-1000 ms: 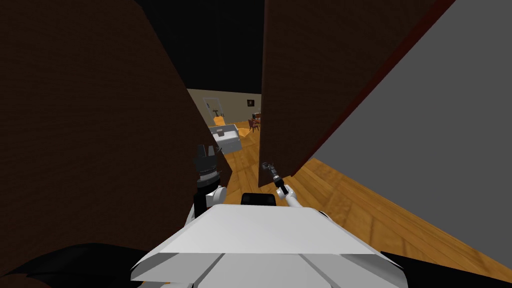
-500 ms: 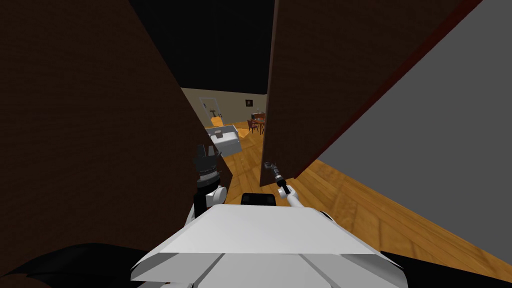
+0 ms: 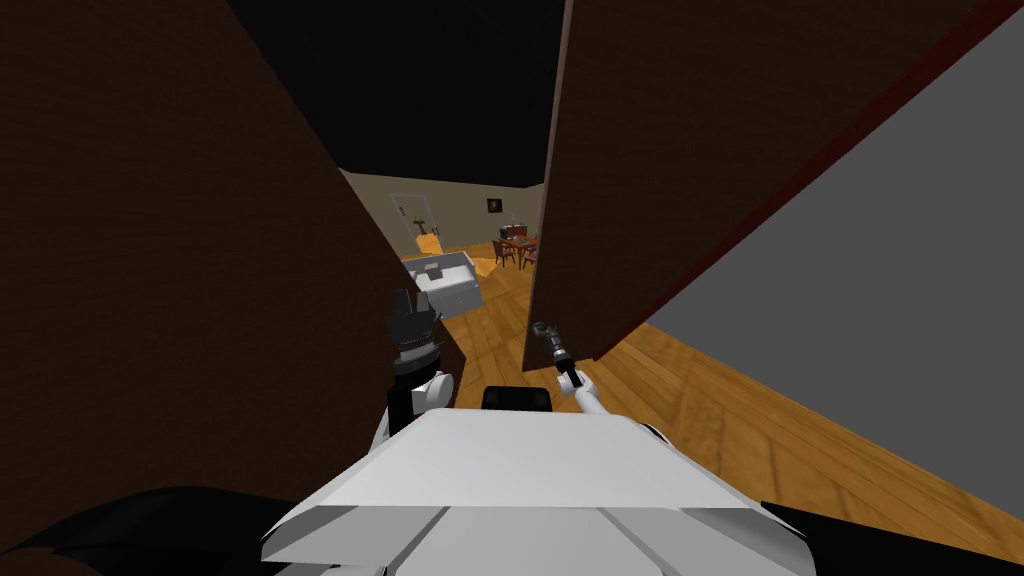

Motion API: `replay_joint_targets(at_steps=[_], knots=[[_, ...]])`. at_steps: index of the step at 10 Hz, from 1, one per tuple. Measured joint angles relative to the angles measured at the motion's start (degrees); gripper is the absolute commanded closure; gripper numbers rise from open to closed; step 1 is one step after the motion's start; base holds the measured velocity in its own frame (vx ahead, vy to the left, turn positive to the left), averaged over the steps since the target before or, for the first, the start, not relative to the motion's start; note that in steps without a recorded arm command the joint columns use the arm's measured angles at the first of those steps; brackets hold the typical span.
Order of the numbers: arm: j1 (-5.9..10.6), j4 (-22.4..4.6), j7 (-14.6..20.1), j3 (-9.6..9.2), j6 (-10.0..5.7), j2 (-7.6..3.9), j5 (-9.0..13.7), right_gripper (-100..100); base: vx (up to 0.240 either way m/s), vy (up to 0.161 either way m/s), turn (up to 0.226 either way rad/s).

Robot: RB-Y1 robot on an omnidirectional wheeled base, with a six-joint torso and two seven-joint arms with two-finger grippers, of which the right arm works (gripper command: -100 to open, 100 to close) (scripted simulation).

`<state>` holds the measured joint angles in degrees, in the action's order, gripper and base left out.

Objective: Push the door open

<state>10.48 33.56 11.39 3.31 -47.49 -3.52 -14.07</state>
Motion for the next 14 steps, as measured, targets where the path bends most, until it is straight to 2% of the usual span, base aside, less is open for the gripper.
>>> replay_joint_targets(at_steps=[2, 6, 9, 10, 13, 14], knots=[[-0.9, 1.44, -0.63, 1.04, 0.94, 0.33, 0.74, 100, 0.149, 0.134, -0.06], [-0.91, 1.38, -1.89, 3.47, 1.21, 0.52, 2.4, 100, 0.152, 0.114, -0.052], [-0.54, 0.57, -2.58, 4.32, 0.81, 0.53, 3.0, 100, 0.121, 0.014, -0.048], [-1.76, 2.12, -2.81, 4.2, 1.61, 0.73, 2.93, 100, 0.208, 0.007, -0.055], [-0.5, 0.22, -3.84, 5.28, 1.11, -0.03, 3.71, 100, 0.216, 0.042, -0.085], [-1.75, 2.37, -4.06, 5.43, 1.99, 0.0, 3.81, 100, 0.244, 0.018, -0.118]])
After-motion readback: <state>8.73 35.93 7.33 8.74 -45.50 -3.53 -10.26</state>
